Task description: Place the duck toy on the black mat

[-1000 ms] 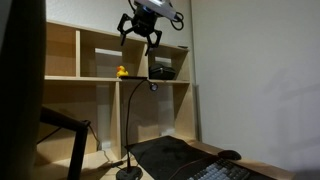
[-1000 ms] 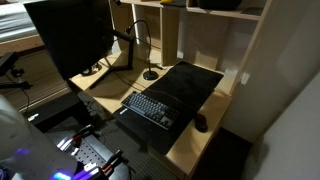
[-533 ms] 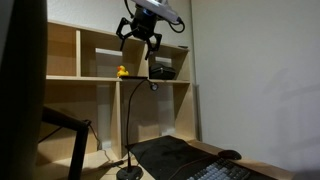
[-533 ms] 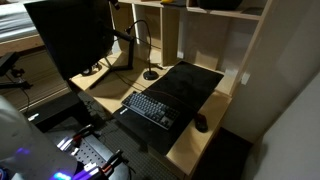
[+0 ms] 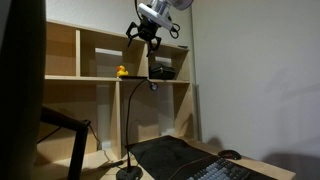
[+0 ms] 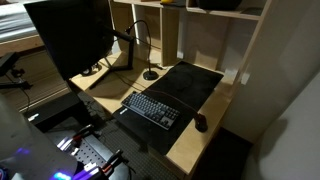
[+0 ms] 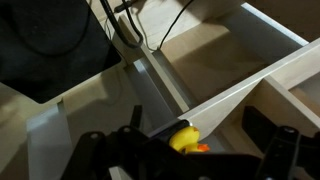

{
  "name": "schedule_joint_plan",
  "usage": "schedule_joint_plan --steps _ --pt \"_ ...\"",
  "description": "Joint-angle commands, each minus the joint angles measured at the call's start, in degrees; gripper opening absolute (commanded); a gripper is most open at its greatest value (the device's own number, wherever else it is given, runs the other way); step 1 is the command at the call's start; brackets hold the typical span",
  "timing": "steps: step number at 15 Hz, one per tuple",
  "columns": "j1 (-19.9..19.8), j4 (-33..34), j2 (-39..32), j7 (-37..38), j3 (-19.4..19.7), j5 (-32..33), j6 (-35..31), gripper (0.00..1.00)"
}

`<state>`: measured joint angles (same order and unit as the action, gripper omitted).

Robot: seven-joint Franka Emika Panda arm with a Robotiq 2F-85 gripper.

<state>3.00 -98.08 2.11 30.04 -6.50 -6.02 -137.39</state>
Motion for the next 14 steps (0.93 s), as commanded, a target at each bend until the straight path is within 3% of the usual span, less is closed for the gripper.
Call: schedule_joint_plan --steps 1,4,9,11,12,14 --pt "0.50 0.99 -0.76 0.45 0.53 0.06 0.17 1.00" --pt "0.84 3.16 -3.97 3.31 0.23 3.49 -3.50 1.00" --pt "3.20 9.37 -10.74 8.40 0.59 14.81 -16.71 1.00" --pt "3.76 13.74 -13.97 14.51 0.73 19.83 -16.85 1.00" --pt "2.74 8.12 -9.86 10.91 -0.06 16.51 -16.33 1.00" --pt "2.93 9.04 -10.93 11.94 -0.10 17.12 -16.37 1.00"
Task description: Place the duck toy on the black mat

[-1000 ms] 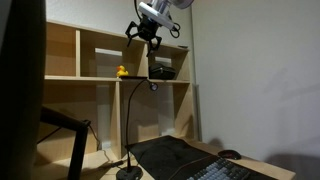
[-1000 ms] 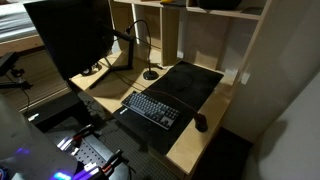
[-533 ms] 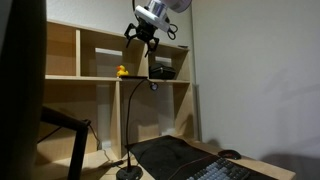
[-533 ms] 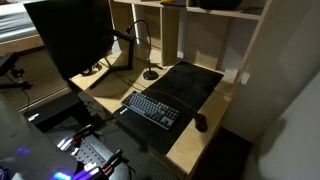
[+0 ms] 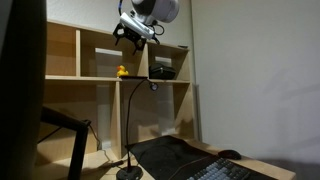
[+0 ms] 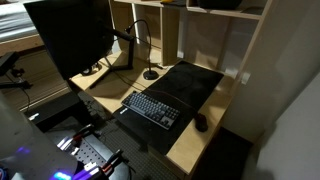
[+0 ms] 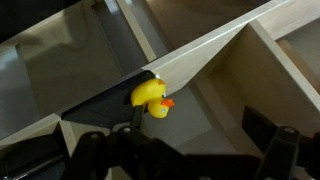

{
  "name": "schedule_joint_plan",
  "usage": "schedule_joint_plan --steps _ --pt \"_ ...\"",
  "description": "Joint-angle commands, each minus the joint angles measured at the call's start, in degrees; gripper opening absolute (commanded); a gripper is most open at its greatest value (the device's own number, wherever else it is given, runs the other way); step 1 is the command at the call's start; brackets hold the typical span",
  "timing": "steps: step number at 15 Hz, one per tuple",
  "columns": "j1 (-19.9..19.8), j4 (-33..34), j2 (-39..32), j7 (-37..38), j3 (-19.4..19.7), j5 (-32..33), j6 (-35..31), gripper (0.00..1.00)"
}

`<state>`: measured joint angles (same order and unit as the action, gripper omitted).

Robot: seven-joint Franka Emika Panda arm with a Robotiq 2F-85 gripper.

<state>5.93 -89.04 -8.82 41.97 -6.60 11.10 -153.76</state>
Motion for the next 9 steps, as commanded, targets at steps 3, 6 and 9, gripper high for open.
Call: schedule_joint_plan --steps 3,6,9 --pt "0.44 2.01 -1.99 2.27 1.09 3.45 0.26 1.00" --pt "1.09 9.38 -9.59 7.82 2.53 8.69 -1.38 1.00" --pt "1.15 16.86 -16.01 8.38 2.37 9.07 -1.83 1.00"
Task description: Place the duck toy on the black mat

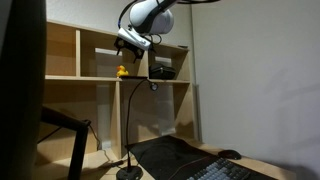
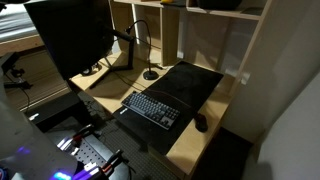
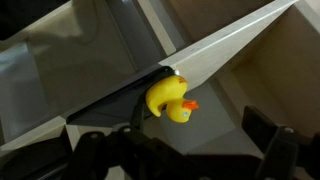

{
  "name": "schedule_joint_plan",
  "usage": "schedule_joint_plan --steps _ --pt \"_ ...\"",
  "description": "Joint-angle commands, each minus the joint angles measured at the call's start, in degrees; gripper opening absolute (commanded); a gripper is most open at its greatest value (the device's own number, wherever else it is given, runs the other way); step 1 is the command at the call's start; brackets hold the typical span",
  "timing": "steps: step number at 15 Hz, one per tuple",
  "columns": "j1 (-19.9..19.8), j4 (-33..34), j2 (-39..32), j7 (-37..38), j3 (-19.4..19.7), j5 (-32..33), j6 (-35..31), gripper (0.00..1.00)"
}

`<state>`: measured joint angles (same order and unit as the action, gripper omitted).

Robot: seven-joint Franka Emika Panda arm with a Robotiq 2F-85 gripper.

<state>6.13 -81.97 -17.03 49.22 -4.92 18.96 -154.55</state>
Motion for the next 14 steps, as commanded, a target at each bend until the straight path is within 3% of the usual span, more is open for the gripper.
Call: schedule_joint_plan --steps 1,8,14 --pt "0.91 12.82 -10.01 0.83 0.51 0.78 -1.40 1.00" --pt "3.79 28.55 -20.68 0.24 4.18 6.63 0.66 1.00" --pt "6.79 30.34 -18.79 -2.27 8.64 13.94 13.48 1.00"
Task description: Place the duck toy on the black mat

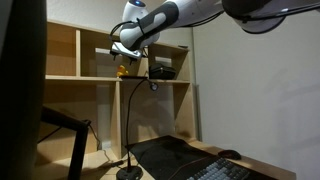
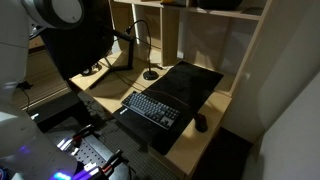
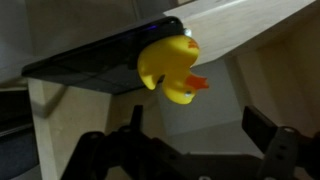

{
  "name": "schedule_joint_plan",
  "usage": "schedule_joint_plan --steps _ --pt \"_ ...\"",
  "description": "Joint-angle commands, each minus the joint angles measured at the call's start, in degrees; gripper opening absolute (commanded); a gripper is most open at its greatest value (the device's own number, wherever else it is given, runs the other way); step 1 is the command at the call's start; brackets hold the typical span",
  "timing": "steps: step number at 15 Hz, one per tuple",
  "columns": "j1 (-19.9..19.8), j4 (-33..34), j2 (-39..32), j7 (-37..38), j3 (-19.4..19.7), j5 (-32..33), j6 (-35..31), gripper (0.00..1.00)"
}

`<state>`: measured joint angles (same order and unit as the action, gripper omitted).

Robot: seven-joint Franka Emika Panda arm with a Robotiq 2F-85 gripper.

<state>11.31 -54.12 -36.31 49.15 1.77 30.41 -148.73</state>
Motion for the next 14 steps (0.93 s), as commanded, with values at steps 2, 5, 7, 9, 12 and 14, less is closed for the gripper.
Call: schedule_joint_plan --steps 2,5,7,9,12,14 --pt "1.21 3.18 0.81 -5.74 0.27 0.90 13.61 1.00" --pt "-0.09 5.48 1.11 -11.64 -2.96 -4.31 22.39 1.00" --pt "-0.65 8.32 0.79 -13.20 -3.77 -7.21 26.27 1.00" --pt "-1.00 10.90 0.10 -12.89 -3.58 -9.13 28.42 1.00" --pt "-1.57 13.51 -1.07 -12.34 -3.43 -11.17 30.00 1.00" --pt "-1.98 14.93 -2.86 -11.39 -3.65 -12.84 28.24 1.00"
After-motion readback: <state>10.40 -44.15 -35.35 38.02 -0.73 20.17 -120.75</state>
